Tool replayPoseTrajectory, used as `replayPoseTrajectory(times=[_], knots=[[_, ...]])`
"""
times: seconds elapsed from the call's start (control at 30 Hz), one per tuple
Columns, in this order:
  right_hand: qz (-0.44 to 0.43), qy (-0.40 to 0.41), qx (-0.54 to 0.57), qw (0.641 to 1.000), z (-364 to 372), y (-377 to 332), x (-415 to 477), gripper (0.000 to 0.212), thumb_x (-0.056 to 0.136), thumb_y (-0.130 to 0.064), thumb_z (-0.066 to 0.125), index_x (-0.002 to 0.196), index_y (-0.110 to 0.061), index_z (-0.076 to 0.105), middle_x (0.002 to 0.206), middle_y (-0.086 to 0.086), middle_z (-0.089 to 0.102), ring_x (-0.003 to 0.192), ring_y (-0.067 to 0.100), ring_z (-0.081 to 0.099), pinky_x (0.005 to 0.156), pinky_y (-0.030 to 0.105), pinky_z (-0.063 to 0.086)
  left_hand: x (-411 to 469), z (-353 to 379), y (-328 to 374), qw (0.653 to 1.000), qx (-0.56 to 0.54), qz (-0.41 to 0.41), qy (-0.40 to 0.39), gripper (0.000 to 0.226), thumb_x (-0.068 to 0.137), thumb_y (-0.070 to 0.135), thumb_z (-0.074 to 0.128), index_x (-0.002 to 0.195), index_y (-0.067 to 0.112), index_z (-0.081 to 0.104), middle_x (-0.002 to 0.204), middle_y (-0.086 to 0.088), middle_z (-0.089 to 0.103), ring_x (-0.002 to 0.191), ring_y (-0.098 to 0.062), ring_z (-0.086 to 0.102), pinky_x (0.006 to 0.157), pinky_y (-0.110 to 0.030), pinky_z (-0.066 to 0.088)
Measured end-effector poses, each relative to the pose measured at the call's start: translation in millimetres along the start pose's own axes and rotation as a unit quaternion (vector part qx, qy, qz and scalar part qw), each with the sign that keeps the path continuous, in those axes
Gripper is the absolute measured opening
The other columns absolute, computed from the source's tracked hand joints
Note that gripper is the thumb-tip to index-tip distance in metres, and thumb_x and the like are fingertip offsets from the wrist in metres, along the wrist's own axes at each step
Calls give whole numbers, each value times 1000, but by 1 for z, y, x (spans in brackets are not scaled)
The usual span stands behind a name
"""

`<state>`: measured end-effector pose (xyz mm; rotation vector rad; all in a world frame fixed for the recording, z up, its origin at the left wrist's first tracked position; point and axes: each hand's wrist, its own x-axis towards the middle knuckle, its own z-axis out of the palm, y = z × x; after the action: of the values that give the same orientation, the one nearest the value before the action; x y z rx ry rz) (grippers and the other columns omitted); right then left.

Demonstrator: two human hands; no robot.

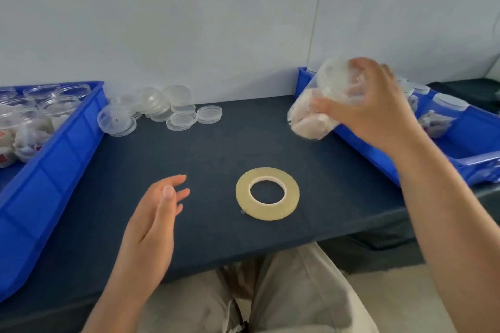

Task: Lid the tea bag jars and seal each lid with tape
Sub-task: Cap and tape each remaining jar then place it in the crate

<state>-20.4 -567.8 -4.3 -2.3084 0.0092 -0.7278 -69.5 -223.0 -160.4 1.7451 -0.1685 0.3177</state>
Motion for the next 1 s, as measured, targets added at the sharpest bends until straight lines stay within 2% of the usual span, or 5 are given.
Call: replayPoseTrajectory(times=[0.3,0.57,0.73,0.87,1.0], knots=[[219,-43,-318,922,-128,112,85,110,64,-55,92,155,-22,41,150,18,41,127,45,55,101,53,49,6,-1,-22,999,17,-24,-38,64,89,89,50,132,45,67,130,18,71,124,-6,68,106,-57,51],[277,-130,-189,933,-98,189,64,89,62,-74,90,128,-23,60,117,2,64,105,30,61,90,44,48,1,5,-10,997,5,-27,-69,70,78,93,57,127,45,70,129,16,73,124,-5,68,109,-54,50],[317,-178,-212,907,-75,221,63,111,82,-94,47,167,-26,27,178,5,11,162,35,16,127,55,22,1,5,-6,996,15,-40,-73,72,73,97,56,124,48,70,126,18,74,123,-2,68,109,-53,50],[307,-205,-274,888,-73,215,75,121,75,-102,33,169,-29,16,175,16,19,136,39,52,113,54,40,-1,9,-5,995,24,-52,-83,74,70,99,56,125,51,69,125,20,74,123,-1,68,109,-53,50],[326,-155,-218,907,-63,221,75,116,75,-99,46,166,-40,6,175,15,18,151,43,35,109,53,40,-3,13,-4,993,23,-64,-91,65,73,92,59,122,51,70,125,20,74,123,-1,68,111,-51,49]])
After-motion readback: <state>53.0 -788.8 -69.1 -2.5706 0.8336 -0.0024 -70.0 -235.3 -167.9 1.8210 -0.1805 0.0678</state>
